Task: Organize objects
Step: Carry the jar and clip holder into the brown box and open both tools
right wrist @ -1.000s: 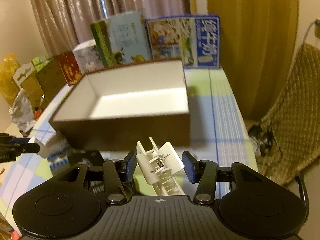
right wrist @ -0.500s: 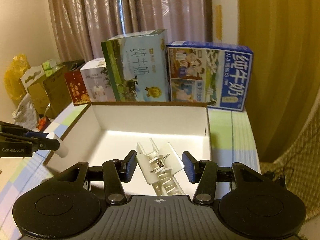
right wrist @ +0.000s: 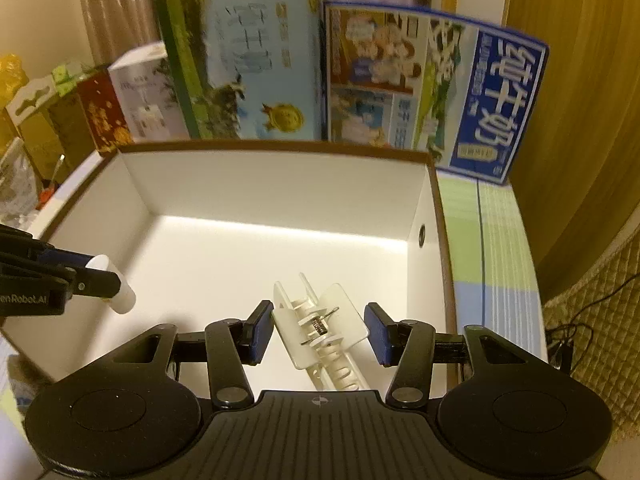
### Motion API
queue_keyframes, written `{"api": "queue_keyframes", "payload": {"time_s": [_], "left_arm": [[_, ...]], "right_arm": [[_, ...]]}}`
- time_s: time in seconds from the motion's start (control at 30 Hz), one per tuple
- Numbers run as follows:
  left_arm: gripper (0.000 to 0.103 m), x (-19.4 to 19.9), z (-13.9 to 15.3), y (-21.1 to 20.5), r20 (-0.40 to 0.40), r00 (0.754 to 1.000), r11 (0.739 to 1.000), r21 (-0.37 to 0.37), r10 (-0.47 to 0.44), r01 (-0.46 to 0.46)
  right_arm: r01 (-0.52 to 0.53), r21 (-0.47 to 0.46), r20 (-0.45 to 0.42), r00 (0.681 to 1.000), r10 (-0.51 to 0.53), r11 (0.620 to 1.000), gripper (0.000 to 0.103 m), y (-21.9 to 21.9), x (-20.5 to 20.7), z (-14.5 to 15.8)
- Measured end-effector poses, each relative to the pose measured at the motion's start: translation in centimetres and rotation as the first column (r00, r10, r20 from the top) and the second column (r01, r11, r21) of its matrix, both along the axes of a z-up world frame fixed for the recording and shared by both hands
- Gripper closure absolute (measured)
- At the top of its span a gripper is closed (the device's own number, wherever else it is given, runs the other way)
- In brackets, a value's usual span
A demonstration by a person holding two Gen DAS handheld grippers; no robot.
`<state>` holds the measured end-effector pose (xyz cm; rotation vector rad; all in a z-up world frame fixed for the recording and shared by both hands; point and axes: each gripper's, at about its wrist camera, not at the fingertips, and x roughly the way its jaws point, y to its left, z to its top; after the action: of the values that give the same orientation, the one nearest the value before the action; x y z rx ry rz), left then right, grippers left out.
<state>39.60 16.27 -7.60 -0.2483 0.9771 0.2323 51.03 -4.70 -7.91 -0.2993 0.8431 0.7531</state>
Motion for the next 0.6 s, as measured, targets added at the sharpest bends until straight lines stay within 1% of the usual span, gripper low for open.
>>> {"api": "queue_keyframes", "payload": {"time_s": [0.13, 0.2, 0.27, 0.37, 0.47, 0.5, 0.53, 0.57, 0.6], "left_arm": [[0.081, 1.5, -1.6, -0.4, -0.039, 0.999, 1.000, -0.015, -0.009, 0.009], [0.081, 2.0, -2.3, -0.7, -0.058, 0.998, 1.000, -0.016, -0.012, 0.011], [0.081, 2.4, -2.9, -0.9, -0.070, 0.997, 1.000, -0.016, -0.019, 0.018], [0.081, 2.8, -3.2, -1.2, -0.074, 0.997, 0.999, -0.020, -0.030, 0.028], [0.080, 3.1, -3.0, -1.3, -0.061, 0.997, 0.999, -0.021, -0.037, 0.036], [0.077, 3.2, -2.9, -1.3, -0.059, 0.998, 0.999, -0.018, -0.037, 0.036], [0.074, 3.3, -2.8, -1.2, -0.058, 0.998, 0.999, -0.017, -0.038, 0.038], [0.072, 3.3, -2.6, -1.2, -0.054, 0.998, 0.999, -0.015, -0.041, 0.040], [0.068, 3.2, -2.5, -1.3, -0.051, 0.998, 0.999, -0.013, -0.043, 0.042]], "right_arm": [[0.018, -0.026, -0.038, 0.999, -0.019, 1.000, 0.056, 0.3, 0.9, -0.9], [0.006, -0.045, -0.019, 1.000, -0.007, 0.999, 0.056, 0.6, 0.8, -1.1], [0.002, -0.044, -0.017, 1.000, -0.003, 0.999, 0.056, 0.8, 0.8, -1.2], [0.003, -0.038, -0.023, 1.000, -0.004, 0.999, 0.056, 1.0, 1.0, -1.3], [0.000, -0.022, -0.013, 1.000, 0.000, 1.000, 0.056, 1.0, 1.0, -1.3], [0.000, -0.020, -0.011, 1.000, 0.000, 1.000, 0.056, 1.0, 1.1, -1.2], [-0.002, -0.017, -0.010, 1.000, 0.002, 1.000, 0.054, 1.0, 1.0, -1.1], [-0.001, -0.013, -0.008, 1.000, 0.001, 1.000, 0.043, 1.0, 1.0, -1.0], [0.000, -0.005, -0.003, 1.000, 0.000, 1.000, 0.037, 0.9, 0.9, -0.7]]}}
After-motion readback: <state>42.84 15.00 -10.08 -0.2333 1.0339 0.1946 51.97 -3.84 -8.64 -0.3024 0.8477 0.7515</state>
